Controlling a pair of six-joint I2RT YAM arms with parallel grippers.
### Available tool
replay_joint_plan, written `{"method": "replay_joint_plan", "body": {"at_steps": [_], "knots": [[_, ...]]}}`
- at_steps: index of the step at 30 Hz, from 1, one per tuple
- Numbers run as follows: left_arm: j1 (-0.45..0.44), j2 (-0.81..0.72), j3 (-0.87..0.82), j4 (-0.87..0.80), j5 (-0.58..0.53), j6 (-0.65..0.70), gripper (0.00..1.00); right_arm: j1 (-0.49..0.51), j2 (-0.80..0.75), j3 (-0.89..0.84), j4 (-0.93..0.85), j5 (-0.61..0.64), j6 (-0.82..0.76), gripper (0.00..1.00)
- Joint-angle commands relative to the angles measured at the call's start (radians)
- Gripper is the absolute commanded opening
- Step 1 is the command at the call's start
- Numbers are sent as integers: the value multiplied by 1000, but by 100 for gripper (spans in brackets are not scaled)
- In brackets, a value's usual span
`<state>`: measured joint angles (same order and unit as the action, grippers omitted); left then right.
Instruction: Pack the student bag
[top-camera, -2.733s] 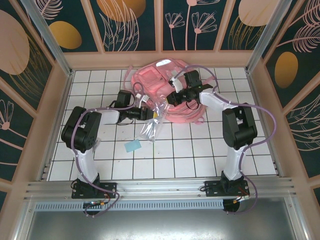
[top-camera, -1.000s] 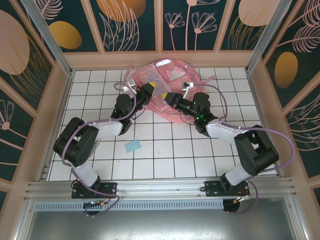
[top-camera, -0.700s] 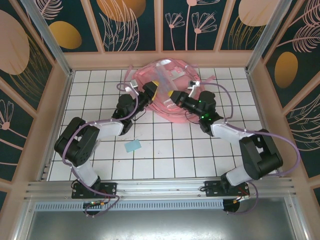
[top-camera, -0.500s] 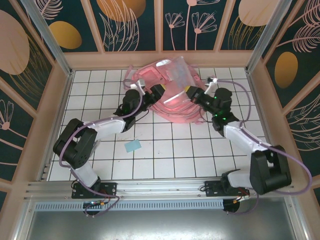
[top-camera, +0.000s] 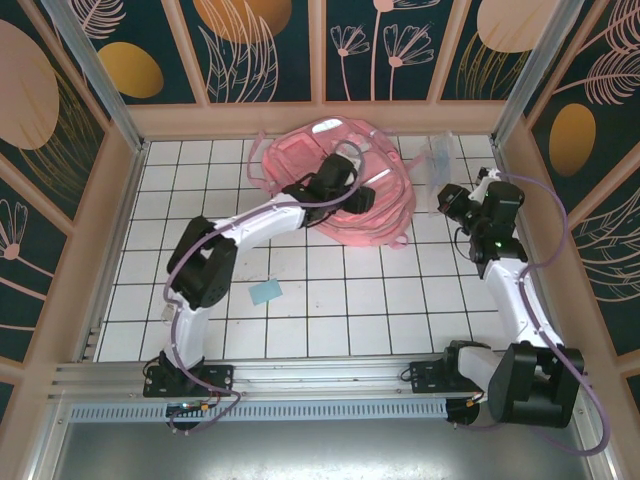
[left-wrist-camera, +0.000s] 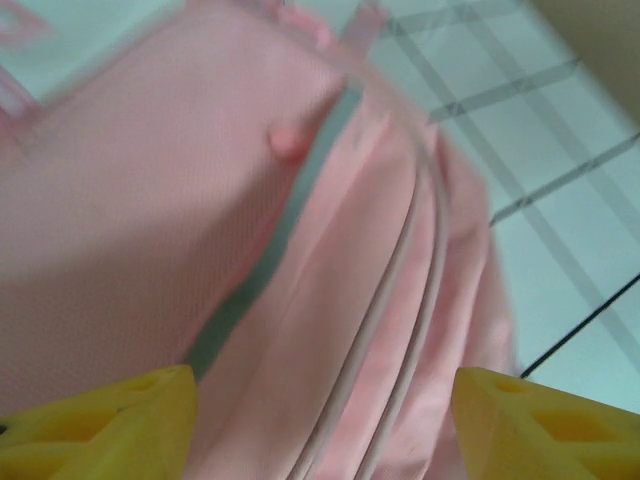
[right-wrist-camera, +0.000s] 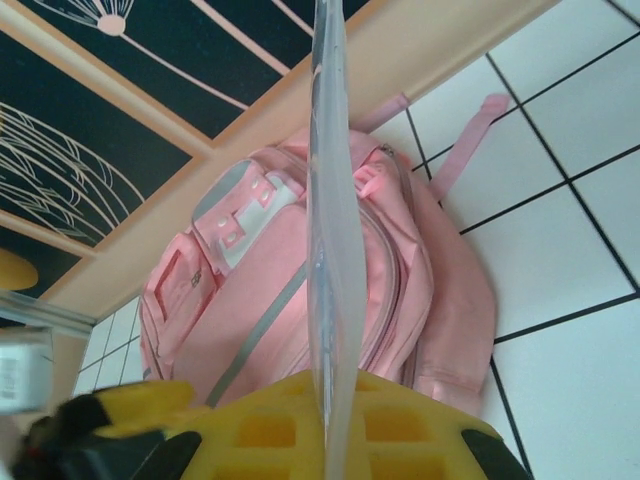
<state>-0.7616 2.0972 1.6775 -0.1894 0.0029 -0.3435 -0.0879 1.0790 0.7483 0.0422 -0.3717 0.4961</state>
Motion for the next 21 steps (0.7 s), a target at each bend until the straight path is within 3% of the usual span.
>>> {"method": "replay_joint_plan", "body": {"at_steps": [1,8,15,21], "knots": [[-15,55,98,-194,-34,158,68,-21,-27,-26,-27,-21,-42,0],[-31,158,222,-302,-125,242,68,-35,-50,-34,-29,-13,-45,0],[-31,202,222,-266,-330,262,51,-39,-61,-26,-32,-21,-44,0],[-31,260,233,-261,-369,316,61,-39,-64,-25,-34,-38,-43,0]]}}
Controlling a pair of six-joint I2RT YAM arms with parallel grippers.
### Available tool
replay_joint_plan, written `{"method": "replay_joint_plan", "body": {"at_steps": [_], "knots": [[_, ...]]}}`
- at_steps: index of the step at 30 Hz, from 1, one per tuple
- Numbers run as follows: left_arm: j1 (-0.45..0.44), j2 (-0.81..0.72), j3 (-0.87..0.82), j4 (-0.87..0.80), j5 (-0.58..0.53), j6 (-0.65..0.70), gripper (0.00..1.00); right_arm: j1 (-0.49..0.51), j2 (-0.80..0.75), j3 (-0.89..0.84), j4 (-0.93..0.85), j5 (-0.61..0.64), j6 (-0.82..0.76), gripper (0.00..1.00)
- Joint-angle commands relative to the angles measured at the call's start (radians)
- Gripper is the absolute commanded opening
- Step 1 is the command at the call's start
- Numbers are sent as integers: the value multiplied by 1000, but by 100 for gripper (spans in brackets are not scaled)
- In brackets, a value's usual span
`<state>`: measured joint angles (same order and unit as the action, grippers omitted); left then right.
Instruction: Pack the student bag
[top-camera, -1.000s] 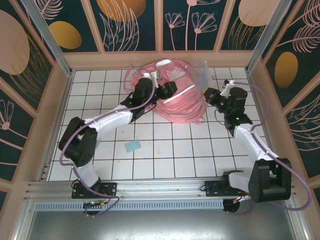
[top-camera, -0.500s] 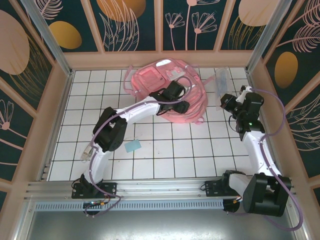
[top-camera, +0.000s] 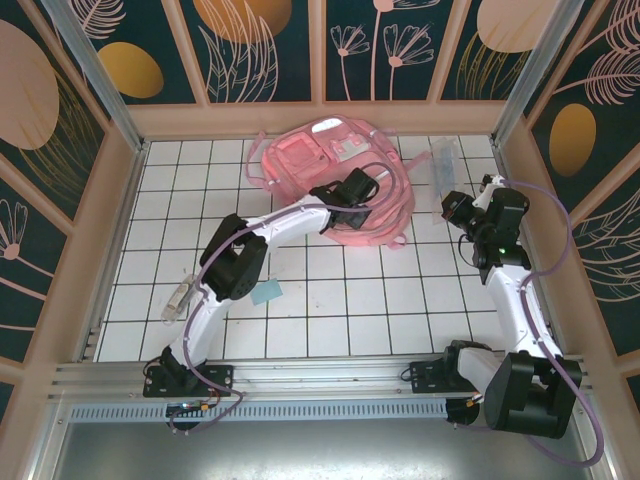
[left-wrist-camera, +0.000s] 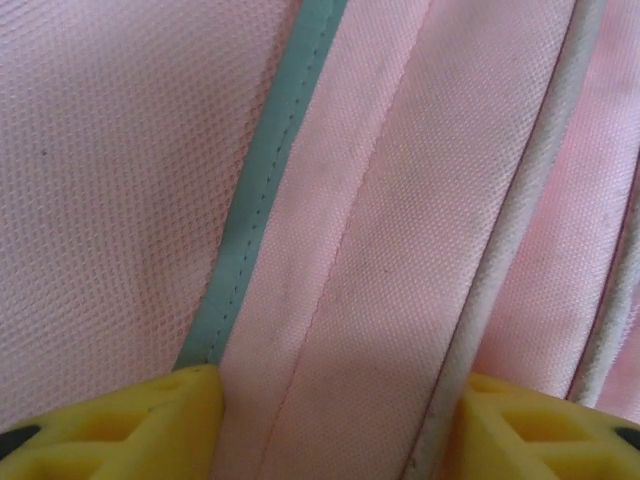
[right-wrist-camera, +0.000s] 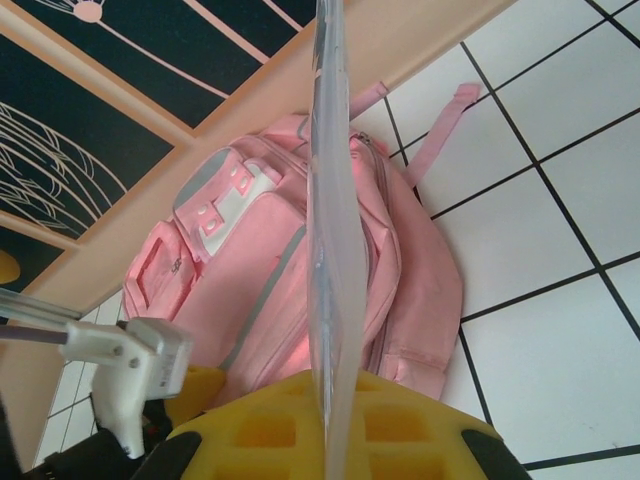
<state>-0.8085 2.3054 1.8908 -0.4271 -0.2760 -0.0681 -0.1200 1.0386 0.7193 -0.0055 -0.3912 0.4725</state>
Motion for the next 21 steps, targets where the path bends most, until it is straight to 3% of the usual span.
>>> {"method": "replay_joint_plan", "body": {"at_steps": [1,5,10,16,21], "knots": [[16,60,19,-26,-81,43,57,-6,-24,4,9,-17,-19,0],[16,49,21,-25,-33,32,0,-7,-32,2,-3,-8,-37,0],[34,-68,34,-15,127,-27,0,-6,-43,-6,-27,31,-55,0],[156,-220,22,69,388,-188,0,-7,-29,-27,-8,-27,-27,0],[230,-262,7,154,536,-289,0,-3,-10,-77,70,-123,34,0]]}}
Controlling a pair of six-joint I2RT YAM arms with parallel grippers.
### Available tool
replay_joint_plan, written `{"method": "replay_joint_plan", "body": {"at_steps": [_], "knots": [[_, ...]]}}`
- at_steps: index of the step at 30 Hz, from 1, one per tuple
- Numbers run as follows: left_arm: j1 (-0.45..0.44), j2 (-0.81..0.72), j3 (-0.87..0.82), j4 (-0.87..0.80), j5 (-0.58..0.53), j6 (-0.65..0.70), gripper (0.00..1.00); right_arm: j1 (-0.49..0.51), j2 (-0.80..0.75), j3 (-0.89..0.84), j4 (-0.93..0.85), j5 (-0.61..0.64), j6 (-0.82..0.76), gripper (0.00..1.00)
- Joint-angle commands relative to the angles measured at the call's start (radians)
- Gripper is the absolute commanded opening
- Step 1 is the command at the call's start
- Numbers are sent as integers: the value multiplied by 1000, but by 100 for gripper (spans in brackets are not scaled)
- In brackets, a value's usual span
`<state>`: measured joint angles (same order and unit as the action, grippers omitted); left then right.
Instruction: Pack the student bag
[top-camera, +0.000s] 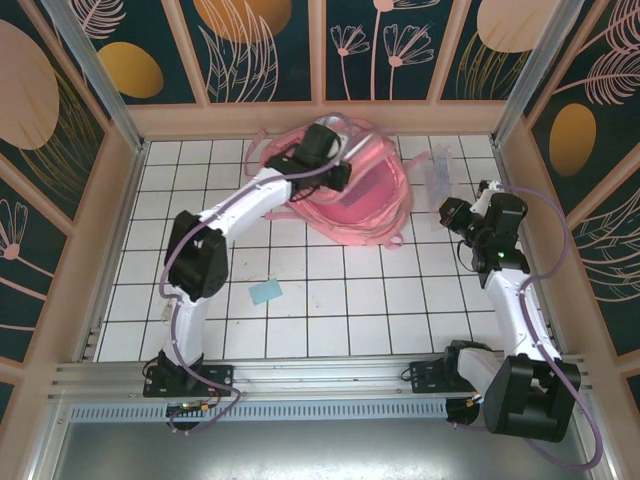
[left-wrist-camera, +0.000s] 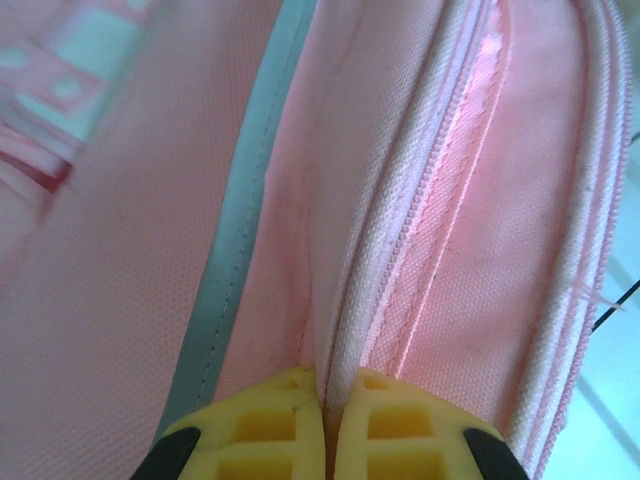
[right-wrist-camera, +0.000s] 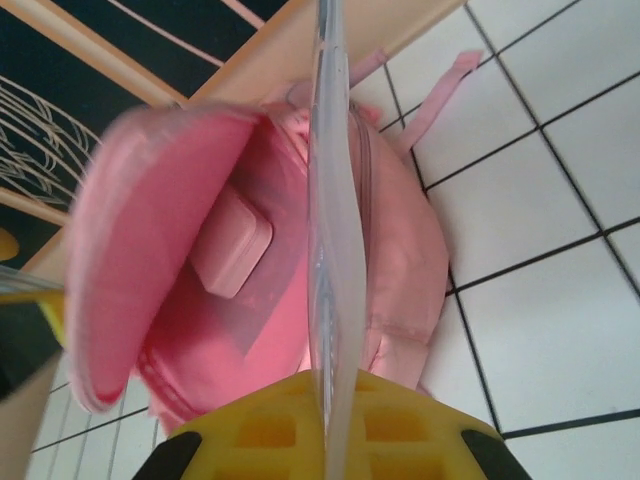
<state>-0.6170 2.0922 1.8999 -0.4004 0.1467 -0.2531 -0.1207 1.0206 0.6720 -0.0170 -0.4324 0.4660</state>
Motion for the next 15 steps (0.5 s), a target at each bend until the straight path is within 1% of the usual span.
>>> {"method": "replay_joint_plan", "body": {"at_steps": [1,3,6,10,15], "knots": [[47,-50,-2,142,131,-122,0,1,18,-47,113,-119,63,0],[57,-45,-2,167,157,-155,0,20,40,-78,173,-172,106,0],[63,-37,9,191,198,-183,0,84,81,-125,295,-231,170,0],[64,-14,35,202,240,-205,0,202,160,-126,411,-243,198,0],[63,-9,32,230,298,-243,0,269,297,-113,574,-269,268,0]]}}
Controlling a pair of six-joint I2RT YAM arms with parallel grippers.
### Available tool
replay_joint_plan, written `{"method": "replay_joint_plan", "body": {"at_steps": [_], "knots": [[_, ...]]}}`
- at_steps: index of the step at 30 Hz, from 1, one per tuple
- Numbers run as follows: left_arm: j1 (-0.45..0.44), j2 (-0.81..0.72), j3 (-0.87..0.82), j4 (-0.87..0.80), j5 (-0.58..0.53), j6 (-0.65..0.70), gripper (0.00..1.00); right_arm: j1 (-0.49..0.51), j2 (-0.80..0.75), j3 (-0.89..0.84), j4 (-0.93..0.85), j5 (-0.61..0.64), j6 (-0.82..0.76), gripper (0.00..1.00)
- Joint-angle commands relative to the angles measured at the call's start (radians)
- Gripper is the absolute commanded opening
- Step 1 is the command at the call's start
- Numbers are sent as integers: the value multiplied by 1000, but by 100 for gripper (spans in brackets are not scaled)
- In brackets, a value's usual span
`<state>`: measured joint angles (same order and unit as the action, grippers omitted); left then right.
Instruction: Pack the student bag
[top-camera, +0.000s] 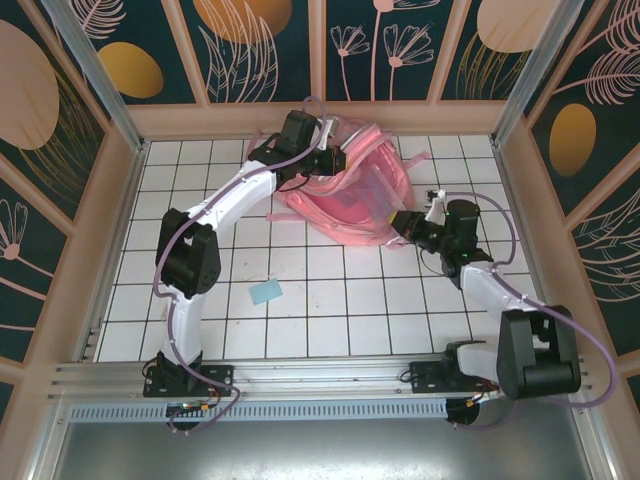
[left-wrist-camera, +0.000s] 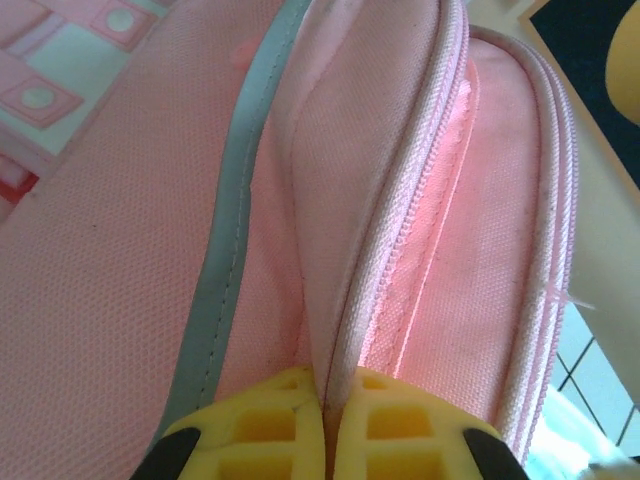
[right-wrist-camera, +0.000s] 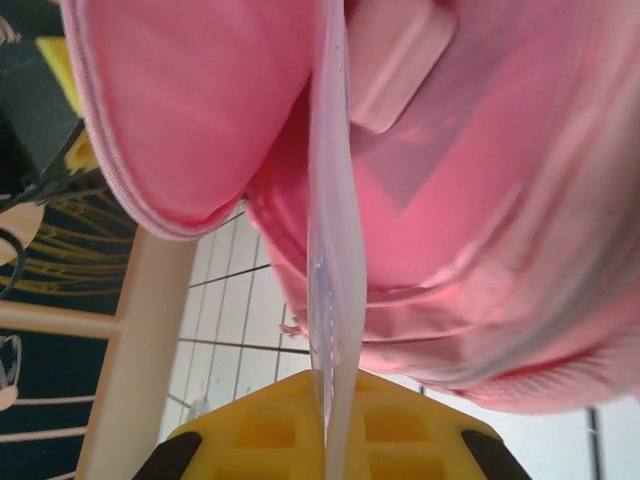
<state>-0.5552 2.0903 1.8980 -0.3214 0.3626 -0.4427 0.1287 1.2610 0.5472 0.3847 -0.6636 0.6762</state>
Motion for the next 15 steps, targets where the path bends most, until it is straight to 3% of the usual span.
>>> {"method": "replay_joint_plan", "body": {"at_steps": [1,6,13,15], "knots": [[1,-11,26,161,95,-64,0,29,97,22,200,-40,68,0],[3,-44,-40,222,128,-109,0,53,335,162,329,-77,99,0],[1,-66,-101,266,125,-135,0,110,720,547,303,-105,131,0],[2,-68,-113,282,132,-146,0,117,795,622,288,-110,150,5]]}}
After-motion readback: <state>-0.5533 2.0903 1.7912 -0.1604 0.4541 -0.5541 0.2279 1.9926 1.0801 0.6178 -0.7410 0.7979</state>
